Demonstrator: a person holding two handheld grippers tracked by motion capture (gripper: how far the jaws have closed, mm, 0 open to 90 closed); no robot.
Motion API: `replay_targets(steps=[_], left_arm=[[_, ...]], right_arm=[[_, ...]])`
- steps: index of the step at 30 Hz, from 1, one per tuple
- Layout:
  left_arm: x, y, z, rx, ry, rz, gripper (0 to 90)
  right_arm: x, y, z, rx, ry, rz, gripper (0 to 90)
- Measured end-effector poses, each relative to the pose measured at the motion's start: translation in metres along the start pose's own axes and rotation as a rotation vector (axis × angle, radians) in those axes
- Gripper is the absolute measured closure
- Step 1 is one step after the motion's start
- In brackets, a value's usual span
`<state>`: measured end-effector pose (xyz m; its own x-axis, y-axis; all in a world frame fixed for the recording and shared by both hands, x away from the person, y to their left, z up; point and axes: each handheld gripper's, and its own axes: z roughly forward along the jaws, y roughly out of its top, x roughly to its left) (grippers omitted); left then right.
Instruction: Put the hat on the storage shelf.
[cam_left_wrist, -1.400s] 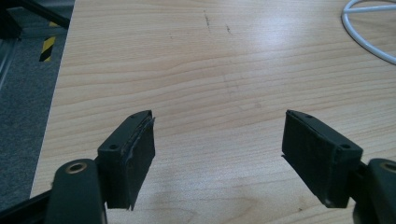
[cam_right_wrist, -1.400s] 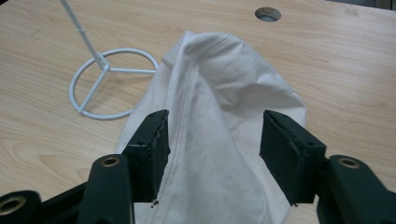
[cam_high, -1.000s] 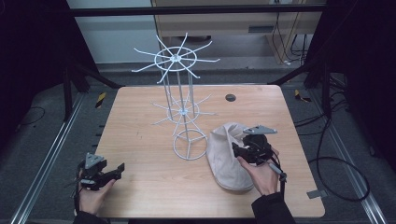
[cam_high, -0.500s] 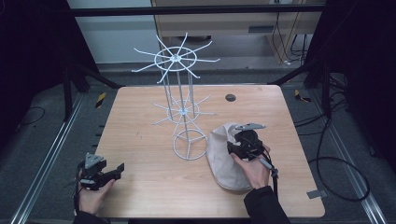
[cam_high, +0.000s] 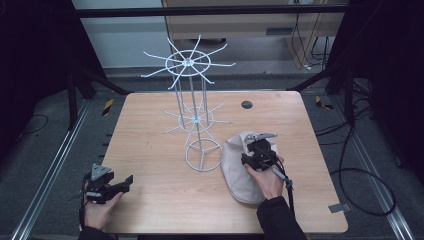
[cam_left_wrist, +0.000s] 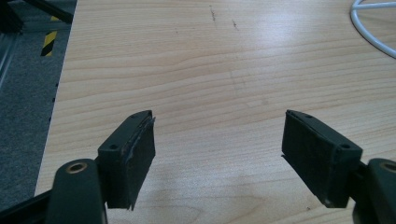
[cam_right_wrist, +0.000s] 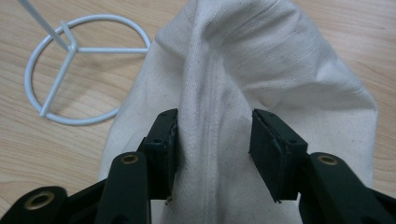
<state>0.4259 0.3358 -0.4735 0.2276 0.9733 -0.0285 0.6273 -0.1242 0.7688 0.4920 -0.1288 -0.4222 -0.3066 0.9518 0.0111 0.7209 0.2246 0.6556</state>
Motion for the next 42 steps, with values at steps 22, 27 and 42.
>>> replay_targets(steps=[22, 27, 42], left_arm=[[-0.001, 0.0, 0.001, 0.013, -0.005, 0.003, 25.5], [0.0, -0.001, 0.001, 0.014, -0.005, 0.004, 25.5], [0.0, -0.001, 0.002, 0.017, -0.004, 0.004, 25.5]], right_arm=[[0.005, -0.002, 0.015, 0.087, -0.035, 0.005, 87.3], [0.003, -0.002, 0.014, 0.083, -0.021, 0.021, 87.9], [-0.011, -0.004, -0.01, 0.011, 0.008, 0.035, 88.0]])
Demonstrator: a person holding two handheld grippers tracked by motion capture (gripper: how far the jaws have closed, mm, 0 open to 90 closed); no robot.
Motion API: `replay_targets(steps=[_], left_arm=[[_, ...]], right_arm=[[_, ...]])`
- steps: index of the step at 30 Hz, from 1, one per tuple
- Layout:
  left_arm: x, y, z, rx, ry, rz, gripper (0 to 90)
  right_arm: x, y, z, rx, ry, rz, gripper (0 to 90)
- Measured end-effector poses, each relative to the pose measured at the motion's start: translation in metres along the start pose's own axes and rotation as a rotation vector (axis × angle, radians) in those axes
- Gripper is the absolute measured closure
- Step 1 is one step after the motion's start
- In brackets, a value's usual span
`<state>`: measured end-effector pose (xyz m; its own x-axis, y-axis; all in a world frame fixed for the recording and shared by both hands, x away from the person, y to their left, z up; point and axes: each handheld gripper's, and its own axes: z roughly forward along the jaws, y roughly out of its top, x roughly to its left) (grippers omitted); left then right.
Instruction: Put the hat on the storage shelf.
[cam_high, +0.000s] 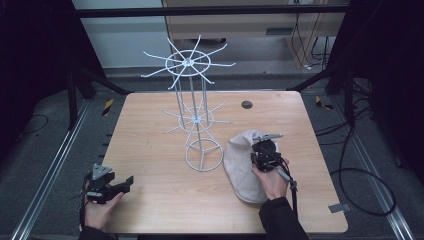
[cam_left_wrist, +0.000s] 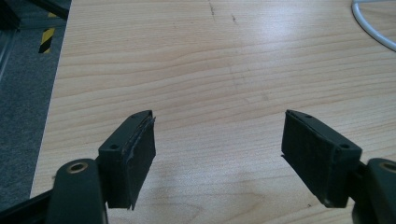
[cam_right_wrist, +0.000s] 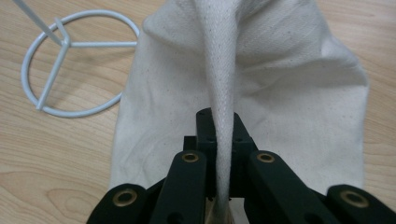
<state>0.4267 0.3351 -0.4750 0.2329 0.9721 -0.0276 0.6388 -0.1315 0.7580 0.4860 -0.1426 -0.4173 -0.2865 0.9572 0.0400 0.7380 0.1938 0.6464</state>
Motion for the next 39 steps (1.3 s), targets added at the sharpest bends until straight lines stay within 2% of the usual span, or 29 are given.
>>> replay_targets(steps=[9, 14, 20, 29, 36, 39], left_arm=[[0.0, 0.0, 0.0, 0.0, 0.002, -0.001, 25.5], [0.0, 0.0, 0.0, -0.003, 0.002, -0.001, 25.5], [0.001, 0.0, 0.0, -0.003, 0.003, -0.004, 25.5], [0.0, 0.0, -0.001, -0.009, -0.003, -0.004, 25.5], [0.0, 0.001, -0.002, -0.011, -0.004, -0.006, 25.5], [0.0, 0.001, -0.001, -0.012, -0.007, -0.008, 25.5]], right_arm=[[-0.016, -0.002, -0.026, -0.086, 0.049, 0.001, 88.1], [-0.023, -0.006, -0.039, -0.142, 0.058, -0.012, 88.1], [-0.03, -0.014, -0.05, -0.233, 0.087, -0.035, 88.1], [-0.036, -0.016, -0.063, -0.337, 0.092, -0.099, 88.0], [-0.042, -0.017, -0.076, -0.403, 0.084, -0.111, 88.0], [-0.044, -0.017, -0.083, -0.433, 0.096, -0.096, 88.1]])
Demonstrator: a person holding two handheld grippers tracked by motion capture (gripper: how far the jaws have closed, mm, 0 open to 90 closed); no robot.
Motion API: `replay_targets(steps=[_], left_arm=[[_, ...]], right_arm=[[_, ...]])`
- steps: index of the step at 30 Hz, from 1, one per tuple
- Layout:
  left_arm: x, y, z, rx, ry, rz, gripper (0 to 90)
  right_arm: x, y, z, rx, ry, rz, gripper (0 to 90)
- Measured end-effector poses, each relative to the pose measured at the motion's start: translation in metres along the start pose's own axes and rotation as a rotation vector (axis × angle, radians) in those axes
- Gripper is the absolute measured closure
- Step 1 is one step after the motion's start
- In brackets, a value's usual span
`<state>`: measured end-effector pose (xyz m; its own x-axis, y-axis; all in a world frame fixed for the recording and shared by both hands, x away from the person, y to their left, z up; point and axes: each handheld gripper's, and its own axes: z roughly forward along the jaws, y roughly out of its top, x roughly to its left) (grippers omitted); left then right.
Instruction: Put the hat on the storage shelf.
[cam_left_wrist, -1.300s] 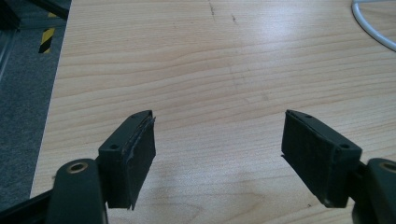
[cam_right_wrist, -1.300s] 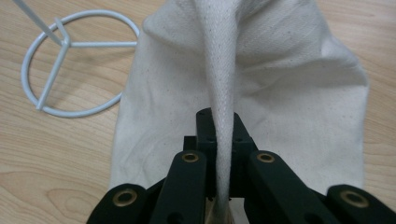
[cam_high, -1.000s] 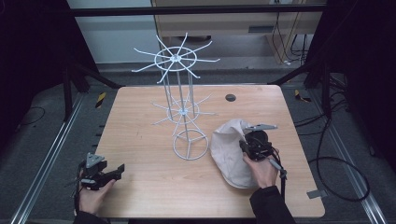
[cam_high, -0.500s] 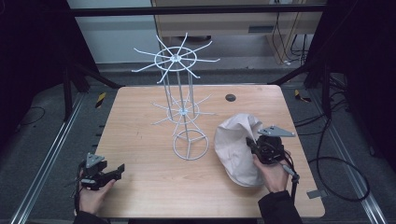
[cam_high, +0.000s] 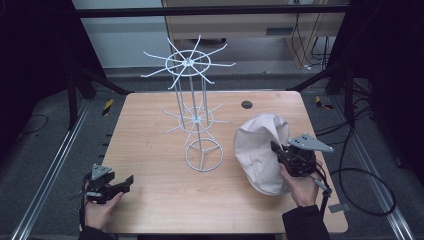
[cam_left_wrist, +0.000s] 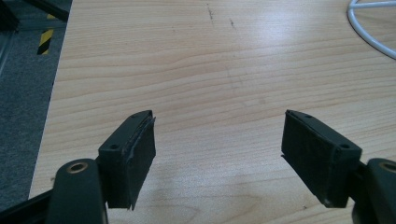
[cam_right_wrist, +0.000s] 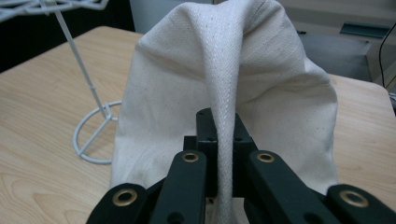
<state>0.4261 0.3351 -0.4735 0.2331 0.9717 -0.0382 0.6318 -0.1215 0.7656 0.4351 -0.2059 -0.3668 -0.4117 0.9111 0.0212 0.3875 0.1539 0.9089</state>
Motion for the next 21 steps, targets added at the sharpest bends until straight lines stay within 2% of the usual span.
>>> replay_targets(steps=[10, 21], left_arm=[[0.001, 0.0, 0.0, 0.002, 0.001, 0.0, 25.5], [0.0, 0.0, 0.0, 0.004, 0.0, 0.0, 25.5]], right_arm=[[0.004, 0.01, -0.021, -0.128, 0.013, -0.026, 88.1], [0.006, 0.019, -0.044, -0.253, 0.033, -0.033, 88.1]])
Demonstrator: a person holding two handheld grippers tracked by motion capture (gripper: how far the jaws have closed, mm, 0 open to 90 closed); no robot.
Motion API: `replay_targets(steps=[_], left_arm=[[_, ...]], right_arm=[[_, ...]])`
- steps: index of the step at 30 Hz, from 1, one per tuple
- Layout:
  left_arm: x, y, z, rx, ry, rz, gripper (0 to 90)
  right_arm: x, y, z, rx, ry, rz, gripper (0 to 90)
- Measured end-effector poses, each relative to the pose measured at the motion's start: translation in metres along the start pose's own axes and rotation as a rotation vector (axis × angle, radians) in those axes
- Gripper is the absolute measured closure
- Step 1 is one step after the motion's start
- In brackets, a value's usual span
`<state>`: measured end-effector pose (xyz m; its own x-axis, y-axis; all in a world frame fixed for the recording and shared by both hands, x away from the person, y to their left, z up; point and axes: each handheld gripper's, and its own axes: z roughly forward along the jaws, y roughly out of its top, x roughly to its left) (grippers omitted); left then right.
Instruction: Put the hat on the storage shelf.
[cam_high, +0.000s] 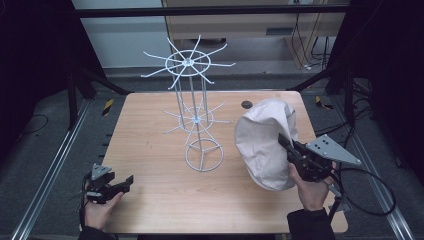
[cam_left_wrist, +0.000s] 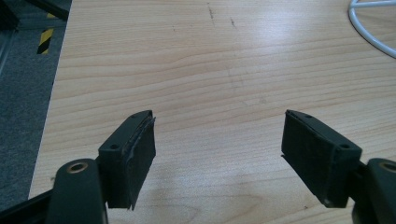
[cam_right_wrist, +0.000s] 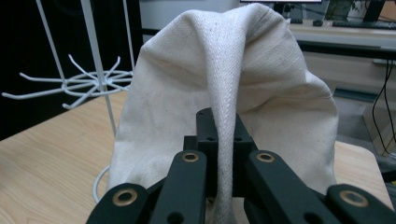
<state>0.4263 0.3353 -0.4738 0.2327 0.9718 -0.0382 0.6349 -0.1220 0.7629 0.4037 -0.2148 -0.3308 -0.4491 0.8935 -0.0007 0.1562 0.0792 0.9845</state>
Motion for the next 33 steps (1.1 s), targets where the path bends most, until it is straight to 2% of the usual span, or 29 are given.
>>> replay_targets(steps=[10, 17, 33], left_arm=[[0.0, 0.0, 0.001, 0.0, 0.004, 0.001, 25.5], [0.0, 0.0, 0.001, 0.002, 0.007, -0.001, 25.5], [0.001, 0.0, 0.001, 0.004, 0.013, 0.0, 25.4]], right_arm=[[0.003, 0.012, -0.014, -0.088, 0.009, 0.003, 88.2], [0.008, 0.023, -0.023, -0.175, 0.024, -0.006, 88.2], [0.028, 0.042, -0.02, -0.265, 0.094, -0.035, 88.2]])
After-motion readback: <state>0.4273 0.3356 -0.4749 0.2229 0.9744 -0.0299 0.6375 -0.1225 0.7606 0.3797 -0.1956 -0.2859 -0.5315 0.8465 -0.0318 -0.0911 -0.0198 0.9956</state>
